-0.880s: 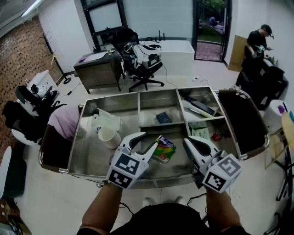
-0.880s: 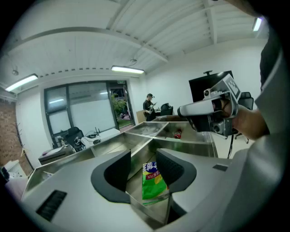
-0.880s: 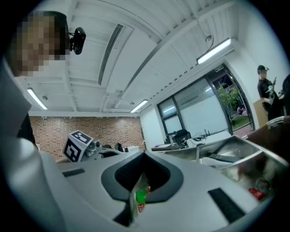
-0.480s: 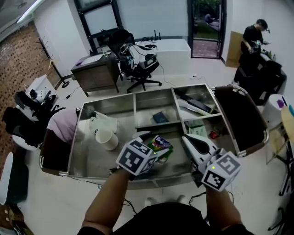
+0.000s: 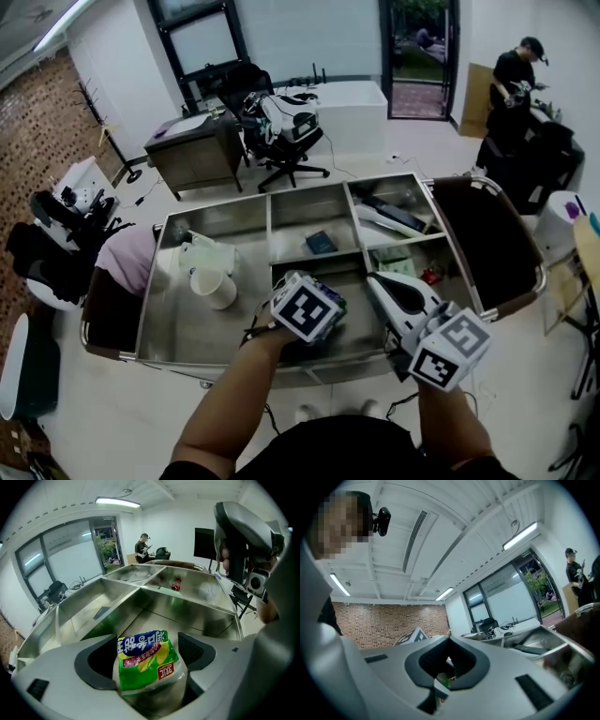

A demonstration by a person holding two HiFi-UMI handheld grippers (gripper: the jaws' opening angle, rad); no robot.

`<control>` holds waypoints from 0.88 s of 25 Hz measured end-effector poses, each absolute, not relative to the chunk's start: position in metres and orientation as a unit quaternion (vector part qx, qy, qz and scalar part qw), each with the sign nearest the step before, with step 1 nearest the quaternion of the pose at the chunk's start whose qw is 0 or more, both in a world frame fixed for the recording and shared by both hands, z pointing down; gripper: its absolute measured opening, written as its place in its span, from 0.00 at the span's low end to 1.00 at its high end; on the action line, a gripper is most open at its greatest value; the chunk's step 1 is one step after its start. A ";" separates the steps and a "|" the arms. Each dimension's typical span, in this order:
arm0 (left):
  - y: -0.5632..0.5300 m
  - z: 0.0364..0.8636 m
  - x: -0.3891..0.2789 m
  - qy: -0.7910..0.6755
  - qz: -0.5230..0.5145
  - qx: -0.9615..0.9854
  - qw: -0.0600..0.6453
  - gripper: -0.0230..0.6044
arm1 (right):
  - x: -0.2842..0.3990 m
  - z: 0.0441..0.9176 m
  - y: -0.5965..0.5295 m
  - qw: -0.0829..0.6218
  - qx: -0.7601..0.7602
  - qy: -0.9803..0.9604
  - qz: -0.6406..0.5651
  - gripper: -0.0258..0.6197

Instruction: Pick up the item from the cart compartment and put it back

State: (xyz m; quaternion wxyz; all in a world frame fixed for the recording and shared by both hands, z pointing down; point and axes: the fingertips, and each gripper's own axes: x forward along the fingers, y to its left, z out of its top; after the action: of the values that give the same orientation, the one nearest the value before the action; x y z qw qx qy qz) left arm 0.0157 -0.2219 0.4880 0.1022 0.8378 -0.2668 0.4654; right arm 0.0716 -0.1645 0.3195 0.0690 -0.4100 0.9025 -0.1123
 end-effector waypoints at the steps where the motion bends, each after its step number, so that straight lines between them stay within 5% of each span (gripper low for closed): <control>1: -0.221 0.491 0.017 -0.264 0.472 0.835 0.105 0.67 | 0.073 0.319 -0.164 0.070 -0.409 0.903 -0.112 0.06; 22: -0.220 0.535 0.028 -0.273 0.513 0.803 0.132 0.67 | 0.103 0.317 -0.164 0.079 -0.379 0.915 -0.117 0.06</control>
State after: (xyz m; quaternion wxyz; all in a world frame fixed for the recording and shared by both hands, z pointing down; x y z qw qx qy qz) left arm 0.0280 -0.2198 0.5345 0.1315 0.8033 -0.2732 0.5126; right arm 0.1034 -0.1645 0.3173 0.0786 -0.3787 0.9147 -0.1171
